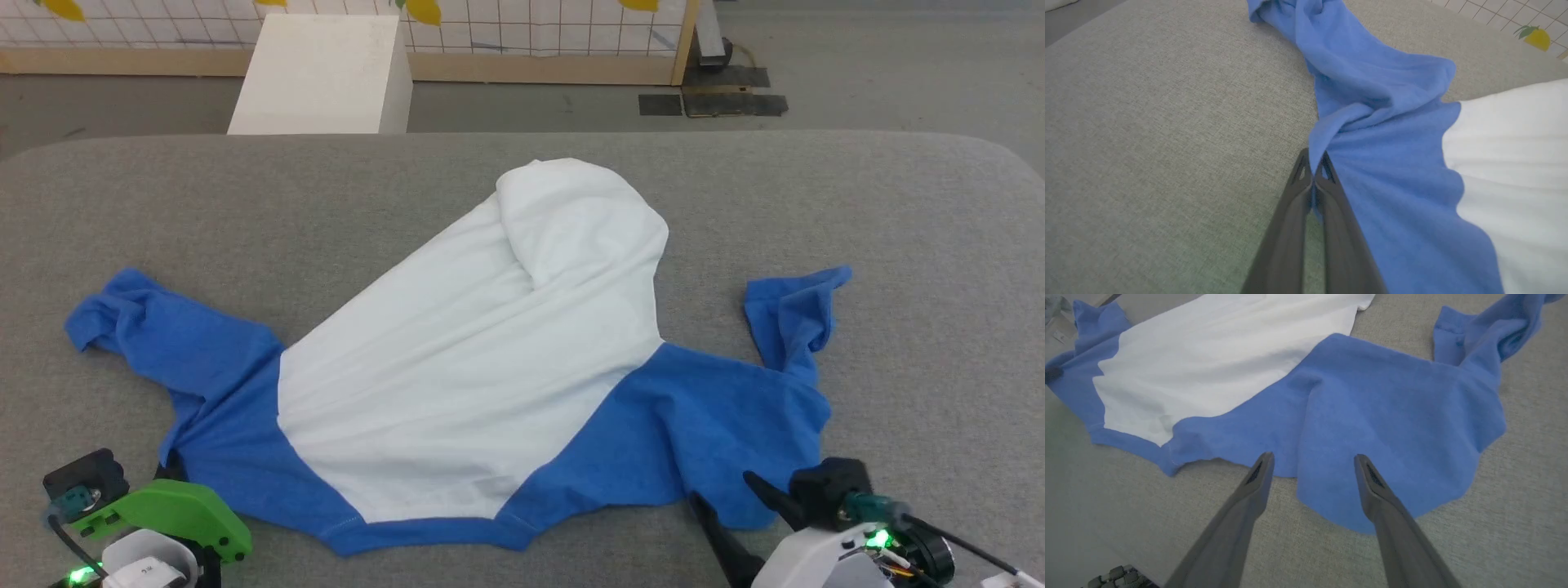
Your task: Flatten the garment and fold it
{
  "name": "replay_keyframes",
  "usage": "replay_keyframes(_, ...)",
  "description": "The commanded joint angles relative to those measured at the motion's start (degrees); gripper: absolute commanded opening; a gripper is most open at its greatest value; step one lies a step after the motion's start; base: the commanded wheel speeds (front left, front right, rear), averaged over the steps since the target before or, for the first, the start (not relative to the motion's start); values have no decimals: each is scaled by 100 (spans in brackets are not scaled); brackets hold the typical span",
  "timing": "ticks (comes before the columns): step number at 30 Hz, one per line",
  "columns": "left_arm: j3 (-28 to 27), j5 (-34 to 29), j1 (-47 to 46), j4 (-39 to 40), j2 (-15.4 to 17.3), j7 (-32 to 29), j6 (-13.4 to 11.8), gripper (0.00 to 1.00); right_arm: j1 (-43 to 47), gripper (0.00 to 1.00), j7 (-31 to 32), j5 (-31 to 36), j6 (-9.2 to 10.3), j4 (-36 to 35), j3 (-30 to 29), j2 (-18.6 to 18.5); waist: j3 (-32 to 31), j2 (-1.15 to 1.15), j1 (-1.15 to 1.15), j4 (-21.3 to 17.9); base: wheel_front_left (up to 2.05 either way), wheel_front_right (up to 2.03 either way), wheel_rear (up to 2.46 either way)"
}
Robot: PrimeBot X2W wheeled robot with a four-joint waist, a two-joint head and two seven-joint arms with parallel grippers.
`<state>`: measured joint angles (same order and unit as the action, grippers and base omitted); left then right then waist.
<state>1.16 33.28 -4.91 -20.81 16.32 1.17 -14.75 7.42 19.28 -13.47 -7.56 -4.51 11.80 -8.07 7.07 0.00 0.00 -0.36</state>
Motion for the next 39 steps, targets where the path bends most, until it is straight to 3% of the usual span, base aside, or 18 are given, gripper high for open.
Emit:
replay_keyframes(1, -12, 6, 38, 41, 48, 16, -41, 0, -23, 100, 53, 161, 8, 6, 120, -135, 27, 0, 0, 59, 0, 0, 0)
replay_keyframes(10, 75, 73, -148, 103, -77, 38, -5, 0, -733, 100, 284, 580, 8, 353, 1160, -750, 263, 0, 0, 218, 0, 0, 0)
replay_keyframes(15, 100, 92, -278, 65, -123, 105, 5, 0, -1211, 100, 332, 562, 8, 725, 1704, -862, 416, 0, 0, 295, 0, 0, 0)
replay_keyframes(24, 147, 128, -488, -8, -161, 167, 50, 0, -1678, 100, 931, 284, 8, 1462, 2040, -902, 601, 0, 0, 406, 0, 0, 0)
replay_keyframes(25, 149, 136, -504, -16, -167, 173, 53, 0, -1709, 84, 1032, 223, 8, 1524, 2023, -894, 614, 0, 0, 410, 0, 0, 0)
replay_keyframes(26, 152, 143, -514, -24, -171, 178, 57, 0, -1728, 45, 1109, 198, 8, 1569, 1984, -886, 621, 0, 0, 413, 0, 0, 0)
replay_keyframes(27, 159, 151, -524, -36, -177, 181, 65, 0, -1746, 28, 1182, 185, 8, 1606, 1933, -875, 624, 0, 0, 418, 0, 0, 0)
replay_keyframes(28, 160, 160, -530, -44, -183, 189, 73, 0, -1752, 21, 1211, 172, 8, 1622, 1872, -856, 622, 0, 0, 420, 0, 0, 0)
replay_keyframes(29, 161, 171, -535, -52, -190, 208, 86, 0, -1759, 0, 1188, 172, 8, 1603, 1752, -819, 612, 0, 0, 422, 0, 0, 0)
replay_keyframes(39, -76, 651, -559, 501, -306, 463, 497, 0, -1473, 0, 421, 119, 8, 711, 787, -522, 135, 0, 0, 362, 0, 0, 0)
